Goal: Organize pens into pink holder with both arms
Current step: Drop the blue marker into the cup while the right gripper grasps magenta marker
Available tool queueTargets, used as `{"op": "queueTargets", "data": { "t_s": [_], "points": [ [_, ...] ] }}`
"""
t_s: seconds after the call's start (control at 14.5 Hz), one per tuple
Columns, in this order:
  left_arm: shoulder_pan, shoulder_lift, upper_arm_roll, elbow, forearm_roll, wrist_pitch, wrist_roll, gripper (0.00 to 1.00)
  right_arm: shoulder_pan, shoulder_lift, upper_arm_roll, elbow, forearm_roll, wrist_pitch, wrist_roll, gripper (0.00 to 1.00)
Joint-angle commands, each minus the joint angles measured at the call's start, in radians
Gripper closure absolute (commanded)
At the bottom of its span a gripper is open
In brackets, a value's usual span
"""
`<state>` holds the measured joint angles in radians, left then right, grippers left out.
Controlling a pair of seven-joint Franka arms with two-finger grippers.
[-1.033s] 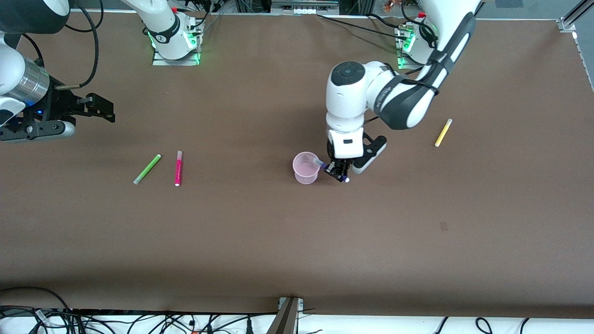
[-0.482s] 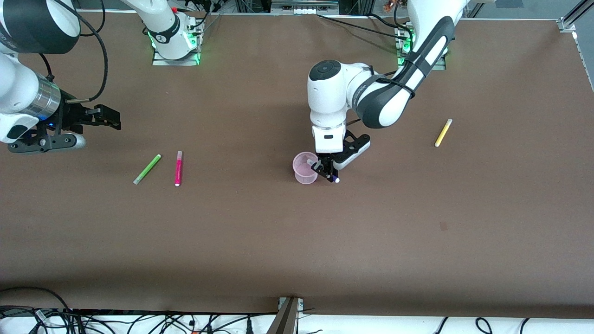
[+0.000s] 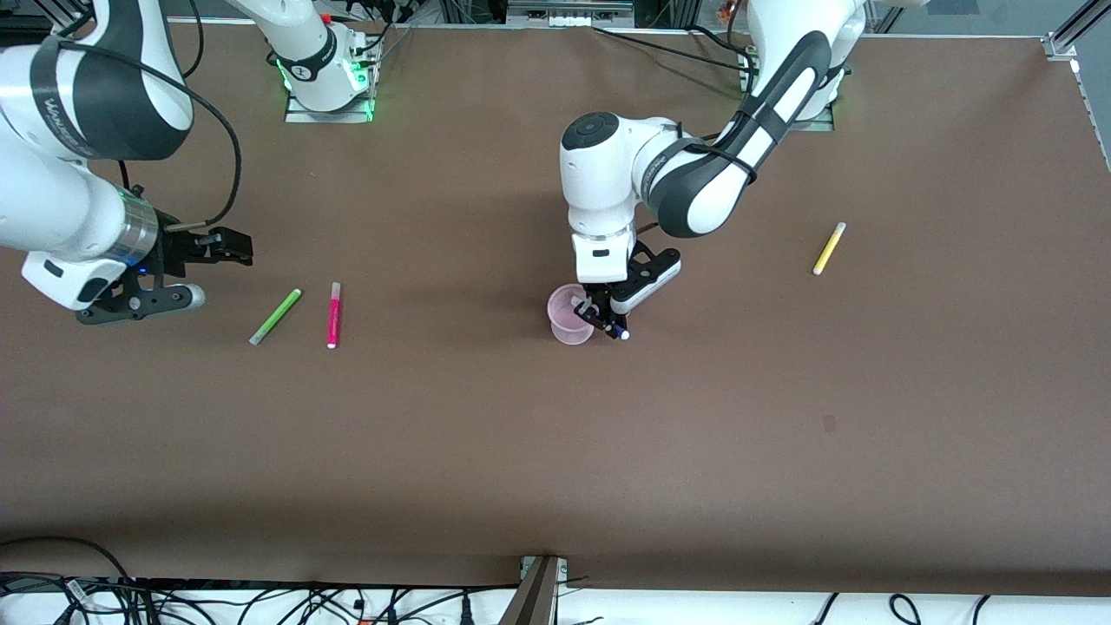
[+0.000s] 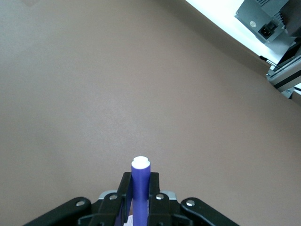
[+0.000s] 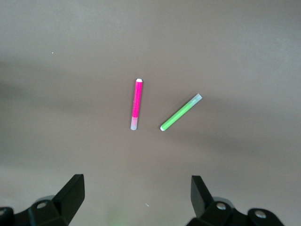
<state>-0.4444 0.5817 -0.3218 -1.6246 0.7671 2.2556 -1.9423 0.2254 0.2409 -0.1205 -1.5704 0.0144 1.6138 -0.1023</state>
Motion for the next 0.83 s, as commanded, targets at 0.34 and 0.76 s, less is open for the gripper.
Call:
{"op": "queueTargets", "data": {
  "t_s": [0.34, 0.76],
  "points": [
    [-0.100, 0.056, 0.076, 0.092, 0.031, -0.025, -0.046, 1.00, 0.031, 0.064, -0.001, -0.158, 0.007, 0.185, 0.154, 0.00],
    [-0.099, 0.056, 0.078, 0.097, 0.032, -0.025, -0.049, 0.59, 0.031, 0.120, 0.001, -0.324, 0.033, 0.475, 0.150, 0.00]
  ]
}}
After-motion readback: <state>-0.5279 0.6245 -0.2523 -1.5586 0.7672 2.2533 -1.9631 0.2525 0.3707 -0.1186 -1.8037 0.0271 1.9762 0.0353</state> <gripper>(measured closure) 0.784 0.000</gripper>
